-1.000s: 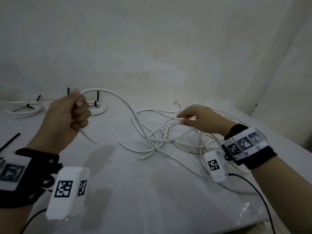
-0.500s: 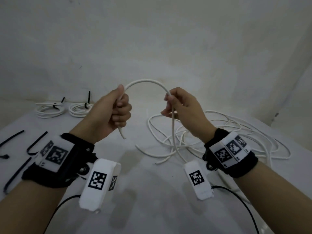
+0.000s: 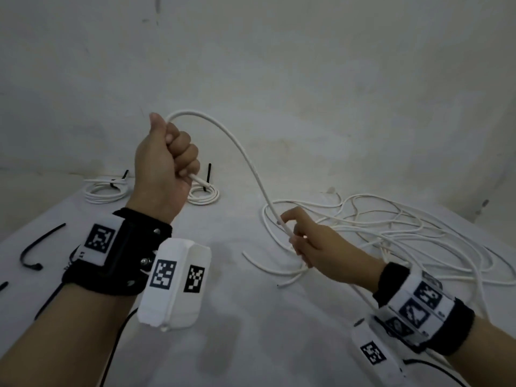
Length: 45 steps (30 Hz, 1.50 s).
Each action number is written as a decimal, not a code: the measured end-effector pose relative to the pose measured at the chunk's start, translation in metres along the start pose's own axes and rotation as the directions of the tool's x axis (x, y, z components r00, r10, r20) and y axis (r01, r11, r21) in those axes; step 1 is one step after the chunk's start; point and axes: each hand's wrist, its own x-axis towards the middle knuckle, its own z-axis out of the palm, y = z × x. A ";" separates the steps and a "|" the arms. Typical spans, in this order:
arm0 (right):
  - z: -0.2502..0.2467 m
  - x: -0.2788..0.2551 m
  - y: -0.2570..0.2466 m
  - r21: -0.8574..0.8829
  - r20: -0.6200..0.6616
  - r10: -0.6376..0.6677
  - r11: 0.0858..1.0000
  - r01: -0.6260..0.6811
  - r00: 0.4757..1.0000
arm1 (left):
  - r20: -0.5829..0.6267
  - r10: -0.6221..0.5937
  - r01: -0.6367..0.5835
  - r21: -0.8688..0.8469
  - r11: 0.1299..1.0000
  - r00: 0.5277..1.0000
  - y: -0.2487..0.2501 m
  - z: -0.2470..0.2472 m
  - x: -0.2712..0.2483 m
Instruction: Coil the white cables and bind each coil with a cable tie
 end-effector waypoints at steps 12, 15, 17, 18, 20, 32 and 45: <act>0.005 -0.009 -0.053 -0.676 0.193 -0.400 0.607 0.417 0.896 | 0.176 -0.126 0.043 0.414 0.909 0.976 -0.052 0.017 -0.023; -0.012 -0.010 -0.068 -0.637 0.087 -0.519 0.627 0.448 0.851 | 0.263 -0.207 0.064 0.465 0.883 0.942 -0.057 0.011 -0.031; -0.023 -0.004 -0.073 -0.589 -0.023 -0.571 0.671 0.450 0.821 | 0.302 -0.234 0.049 0.512 0.858 0.924 -0.061 0.011 -0.039; -0.027 -0.001 -0.073 -0.551 -0.072 -0.578 0.702 0.451 0.813 | 0.309 -0.248 0.046 0.539 0.841 0.918 -0.063 0.012 -0.043; -0.030 0.008 -0.072 -0.485 -0.148 -0.554 0.762 0.428 0.819 | 0.316 -0.285 0.065 0.558 0.827 0.905 -0.068 0.012 -0.047; -0.015 0.053 -0.042 -0.435 -0.326 -0.388 0.871 0.227 0.862 | 0.272 -0.423 0.353 0.270 0.896 0.864 -0.075 -0.009 -0.051; -0.010 0.069 -0.020 -0.229 -0.339 -0.309 0.943 0.240 0.889 | 0.206 -0.434 0.451 -0.040 0.892 0.877 -0.072 -0.022 -0.046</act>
